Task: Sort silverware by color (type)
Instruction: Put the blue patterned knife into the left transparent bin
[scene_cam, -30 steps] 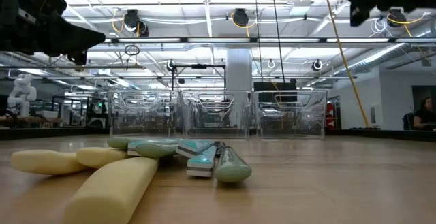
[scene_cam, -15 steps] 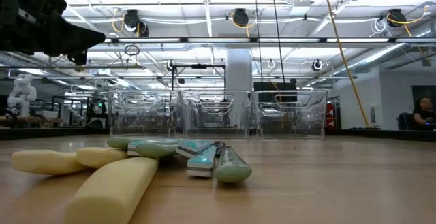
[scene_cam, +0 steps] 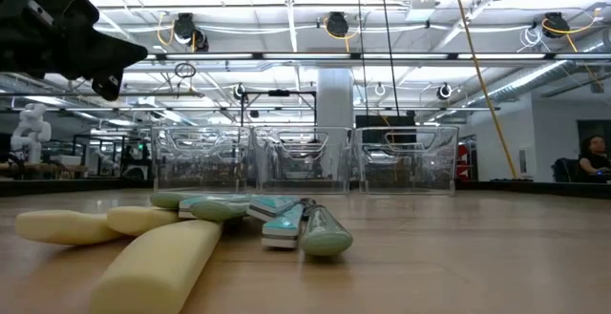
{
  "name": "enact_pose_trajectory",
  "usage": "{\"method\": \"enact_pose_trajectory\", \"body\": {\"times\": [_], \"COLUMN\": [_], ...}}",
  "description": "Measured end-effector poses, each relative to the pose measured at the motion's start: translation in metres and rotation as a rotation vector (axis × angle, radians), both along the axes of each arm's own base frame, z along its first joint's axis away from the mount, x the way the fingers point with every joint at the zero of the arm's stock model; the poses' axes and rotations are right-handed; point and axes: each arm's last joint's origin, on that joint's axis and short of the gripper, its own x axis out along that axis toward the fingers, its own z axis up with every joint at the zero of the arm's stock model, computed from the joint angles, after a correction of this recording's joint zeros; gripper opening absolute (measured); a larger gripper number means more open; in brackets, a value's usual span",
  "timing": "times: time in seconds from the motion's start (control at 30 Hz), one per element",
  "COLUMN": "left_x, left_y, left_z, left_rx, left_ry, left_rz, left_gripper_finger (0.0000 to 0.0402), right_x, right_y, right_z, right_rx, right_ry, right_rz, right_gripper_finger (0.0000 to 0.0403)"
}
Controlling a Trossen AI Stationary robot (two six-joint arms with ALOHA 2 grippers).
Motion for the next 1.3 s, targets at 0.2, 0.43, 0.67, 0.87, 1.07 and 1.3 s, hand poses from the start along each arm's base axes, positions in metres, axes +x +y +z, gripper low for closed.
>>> {"method": "enact_pose_trajectory", "body": {"times": [0.2,0.43,0.67,0.87,1.07,1.3], "left_x": [0.0,0.001,0.001,-0.003,0.002,0.042], "left_y": [0.0,0.0,0.0,0.0,-0.003,-0.023], "left_z": [-0.001,-0.002,0.005,0.046,0.102,0.117], "left_rx": [0.074,0.031,0.003,0.013,0.024,0.014], "left_ry": [0.008,0.023,-0.031,-0.06,0.064,0.301], "left_rz": [0.001,0.015,0.018,0.018,-0.019,-0.137], "left_gripper_finger": [0.0006,0.0006,0.0006,0.0006,0.0006,0.0006], "right_x": [0.011,0.04,0.071,0.092,0.11,0.131], "right_y": [0.001,0.011,0.027,0.044,0.062,0.079], "right_z": [-0.012,-0.051,-0.098,-0.136,-0.17,-0.208], "right_rx": [0.002,0.014,-0.024,-0.04,-0.04,-0.056], "right_ry": [0.119,0.358,0.468,0.479,0.449,0.486], "right_rz": [0.006,0.046,0.051,0.089,0.138,0.174], "right_gripper_finger": [0.0006,0.0006,0.0006,0.0006,0.0006,0.0006]}}
